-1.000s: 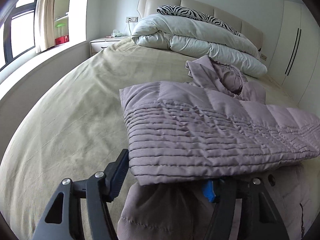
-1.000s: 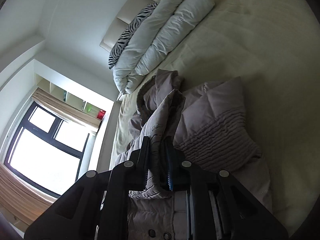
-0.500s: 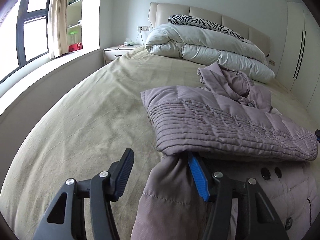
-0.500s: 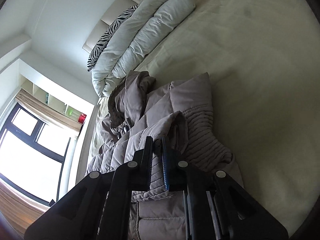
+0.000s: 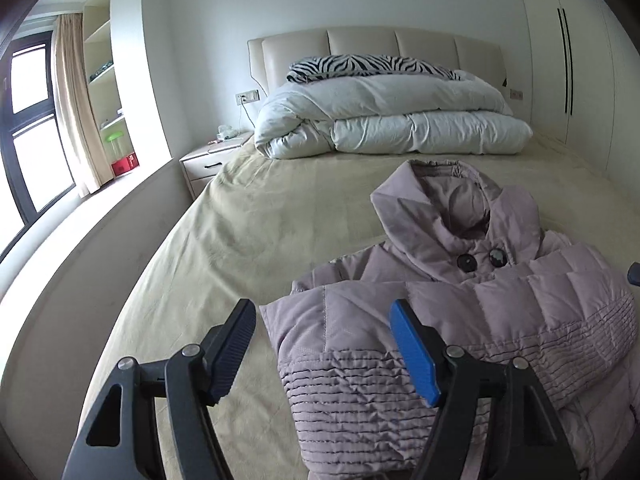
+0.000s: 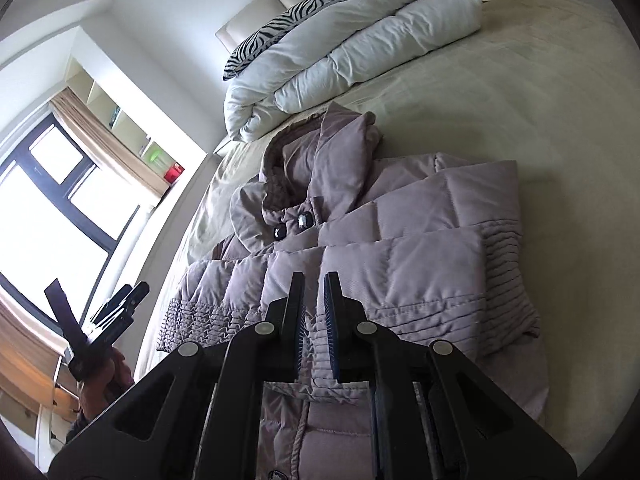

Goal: Fold large clothes

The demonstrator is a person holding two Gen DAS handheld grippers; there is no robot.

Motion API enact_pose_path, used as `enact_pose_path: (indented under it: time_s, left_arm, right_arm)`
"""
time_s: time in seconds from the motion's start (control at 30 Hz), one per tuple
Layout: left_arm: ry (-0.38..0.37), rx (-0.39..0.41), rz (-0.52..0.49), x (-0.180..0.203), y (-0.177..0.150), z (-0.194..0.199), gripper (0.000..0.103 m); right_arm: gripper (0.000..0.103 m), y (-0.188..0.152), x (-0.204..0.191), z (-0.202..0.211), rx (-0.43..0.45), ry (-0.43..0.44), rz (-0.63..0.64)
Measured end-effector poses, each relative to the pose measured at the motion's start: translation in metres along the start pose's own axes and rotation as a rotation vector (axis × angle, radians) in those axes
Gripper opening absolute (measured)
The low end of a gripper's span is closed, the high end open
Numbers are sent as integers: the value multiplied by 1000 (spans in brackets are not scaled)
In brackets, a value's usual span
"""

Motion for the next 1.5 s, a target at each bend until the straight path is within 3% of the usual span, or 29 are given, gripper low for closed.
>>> enact_pose_path:
  time_s: [0.1,0.13,0.17,0.23,0.33,0.43,0.5,0.57,0.63,0.8,0.9,0.97,1.03,1.13,1.2,1.27,1.33,1.43,1.5]
  left_arm:
    - [13,-148,-82,12,-35,-40,67]
    - [9,-163,-80,12,-48,-44,67]
    - [6,-156,-66,11,-59,-45,67]
    - [2,-147,-56,11,-74,-40,67]
    - [-2,-155,-57,13,-81,-28,64]
    - [2,-154,-56,15,-88,-21,63]
    - [4,-152,-43,15,-90,-21,63]
    - [-1,-154,-27,15,-93,-27,64]
    - [3,-160,-24,15,-92,-34,66]
    - [-13,-179,9,11,-80,-31,67]
    - [-120,-113,171,-19,-70,4,66]
    - [-134,-65,257,-46,-62,23,70]
    - [-137,-46,279,-68,-48,31,72]
    - [-144,-30,303,-89,-22,33,72]
    - [-147,-12,295,-91,0,32,72]
    - [-161,-2,242,-80,25,27,84]
    - [-225,-34,196,-60,44,11,90]
    - [-288,-109,137,-25,68,-26,90]
    - [-369,-177,133,-3,79,-57,90]
  right_arm:
    - [10,-5,-6,-32,-54,-34,32]
    - [10,-10,-4,-42,-77,-56,37]
    - [10,-15,1,-53,-100,-87,39]
    - [10,-26,13,-69,-126,-62,13]
    - [10,-32,25,-65,-104,-4,-49]
    - [11,-27,18,-55,-93,-29,-61]
    - [18,-25,7,-45,-50,-41,-9]
    - [39,-28,5,-50,-66,-78,32]
    - [43,-35,12,-64,-91,-49,55]
    - [44,-39,11,-58,-40,-51,89]
    - [49,-33,3,-32,12,-87,92]
    - [70,-23,-5,-8,91,-121,143]
    - [86,-11,-12,16,178,-134,171]
    - [94,9,-17,39,253,-134,189]
    - [94,25,-17,36,237,-109,182]
    - [94,41,-11,27,194,-90,163]
    - [94,60,-4,13,148,-48,140]
    - [94,89,13,-17,71,-5,83]
    - [94,109,25,-41,27,35,38]
Point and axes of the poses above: each gripper's, at about its wrist camera, not at the fingertips, and z roughly against the way its jaws point, x to its right, y to its top, the point moved 3 cm from there along -z, roughly the way its jaws point, and after that the axes turned 3 degrees about z, right-handed, at the moved point
